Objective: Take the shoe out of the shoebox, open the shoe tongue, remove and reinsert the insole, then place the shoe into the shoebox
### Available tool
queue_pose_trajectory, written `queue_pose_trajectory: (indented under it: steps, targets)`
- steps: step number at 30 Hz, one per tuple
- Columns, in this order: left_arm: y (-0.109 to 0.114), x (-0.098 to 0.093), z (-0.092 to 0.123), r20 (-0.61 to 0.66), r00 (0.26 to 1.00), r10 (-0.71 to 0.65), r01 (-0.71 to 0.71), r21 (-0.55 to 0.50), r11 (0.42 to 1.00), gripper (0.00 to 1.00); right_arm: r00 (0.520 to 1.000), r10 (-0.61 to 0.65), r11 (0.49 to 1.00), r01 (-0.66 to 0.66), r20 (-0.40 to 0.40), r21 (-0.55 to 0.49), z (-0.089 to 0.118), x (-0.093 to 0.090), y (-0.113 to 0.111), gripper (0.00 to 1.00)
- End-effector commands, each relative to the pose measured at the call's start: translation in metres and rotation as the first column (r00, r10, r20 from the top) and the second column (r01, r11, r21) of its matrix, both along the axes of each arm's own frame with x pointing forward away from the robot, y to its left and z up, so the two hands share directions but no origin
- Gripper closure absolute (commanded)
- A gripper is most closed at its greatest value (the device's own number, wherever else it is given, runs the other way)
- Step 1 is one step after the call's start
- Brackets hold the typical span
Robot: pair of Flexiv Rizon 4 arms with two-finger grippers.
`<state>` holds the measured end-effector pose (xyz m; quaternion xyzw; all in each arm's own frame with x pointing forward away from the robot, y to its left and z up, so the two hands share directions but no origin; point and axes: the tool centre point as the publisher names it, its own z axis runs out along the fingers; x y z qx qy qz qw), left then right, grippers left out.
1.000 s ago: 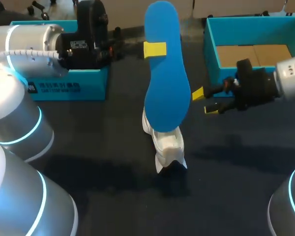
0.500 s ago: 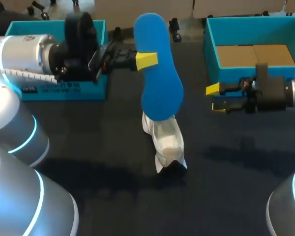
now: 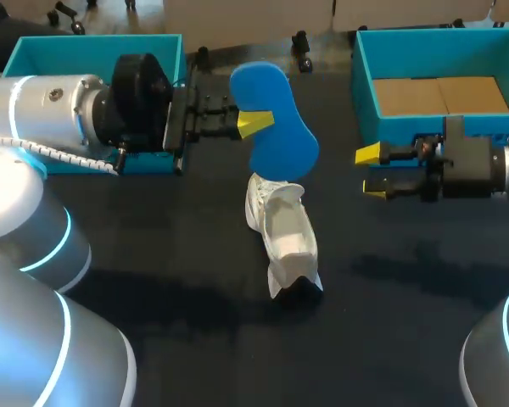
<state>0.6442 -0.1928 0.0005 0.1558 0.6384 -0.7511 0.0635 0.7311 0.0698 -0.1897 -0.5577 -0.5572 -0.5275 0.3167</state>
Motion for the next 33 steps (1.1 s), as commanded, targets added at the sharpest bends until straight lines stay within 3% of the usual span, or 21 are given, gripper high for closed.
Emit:
queue_pose_trajectory:
  steps: [1,7,25,33]
  targets:
    - [0.002,0.011,0.0,0.102,0.995,-0.014,0.013,0.016,1.0,1.0,0.999,0.032,0.999,-0.032,-0.019,-0.01,0.01,0.008,-0.005,0.0]
    - [0.004,0.021,-0.003,0.224,0.974,0.01,-0.001,-0.042,0.999,1.0,0.998,0.048,0.999,-0.048,-0.039,0.012,0.02,0.014,-0.008,0.0]
    - [0.005,0.022,-0.004,0.223,0.975,0.011,0.0,-0.047,0.999,1.0,0.99,0.069,0.995,-0.058,-0.124,0.086,0.041,0.032,-0.016,0.0]
    - [0.005,0.022,-0.004,0.223,0.975,0.011,0.0,-0.047,0.999,1.0,0.983,0.074,0.991,-0.054,-0.169,0.12,0.036,0.032,-0.001,0.0]
